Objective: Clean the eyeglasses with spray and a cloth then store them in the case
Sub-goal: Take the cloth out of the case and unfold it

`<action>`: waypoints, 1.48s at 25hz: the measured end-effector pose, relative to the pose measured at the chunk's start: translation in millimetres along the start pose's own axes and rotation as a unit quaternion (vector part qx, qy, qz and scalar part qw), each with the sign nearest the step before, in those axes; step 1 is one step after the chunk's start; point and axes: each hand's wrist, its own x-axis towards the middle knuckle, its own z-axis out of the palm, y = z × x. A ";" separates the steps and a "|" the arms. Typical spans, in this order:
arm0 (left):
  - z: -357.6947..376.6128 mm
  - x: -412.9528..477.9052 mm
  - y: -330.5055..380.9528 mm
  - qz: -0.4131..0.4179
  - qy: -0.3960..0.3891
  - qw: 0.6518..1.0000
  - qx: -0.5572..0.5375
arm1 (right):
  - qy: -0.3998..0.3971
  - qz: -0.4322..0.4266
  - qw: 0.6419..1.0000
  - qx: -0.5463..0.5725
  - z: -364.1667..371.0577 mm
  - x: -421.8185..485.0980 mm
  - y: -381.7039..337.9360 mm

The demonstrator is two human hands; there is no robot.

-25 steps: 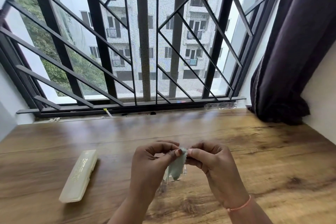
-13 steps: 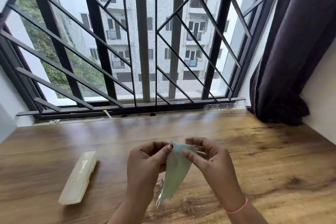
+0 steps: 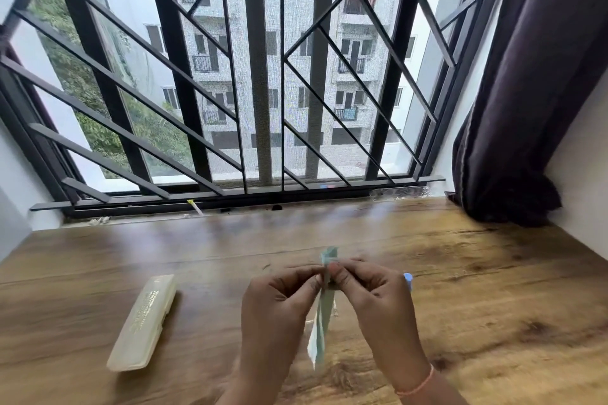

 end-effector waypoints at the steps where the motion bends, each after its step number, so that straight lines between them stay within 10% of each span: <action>1: 2.0 -1.5 -2.9 0.044 0.021 0.997 0.059 | -0.015 0.038 0.997 0.070 -0.3 0.6 -1.5; 9: 12.1 -5.9 -8.7 0.144 0.062 0.979 0.133 | 0.007 0.151 0.950 0.274 -4.2 1.4 -5.3; 13: 7.7 -2.6 -0.2 -0.044 0.051 0.995 -0.073 | -0.015 0.206 0.923 0.324 -5.1 2.8 -5.3; 17: -4.6 8.1 2.8 -0.222 0.024 0.916 -0.333 | -0.030 0.287 0.860 0.421 -10.7 6.5 -6.9; 27: 2.9 7.0 -18.2 -0.286 -0.057 0.905 -0.310 | -0.126 0.311 0.819 0.466 -30.4 10.5 -10.9; 37: 3.3 6.2 -2.6 -0.033 -0.231 0.956 -0.176 | -0.202 0.272 0.827 0.450 -46.2 12.8 -15.6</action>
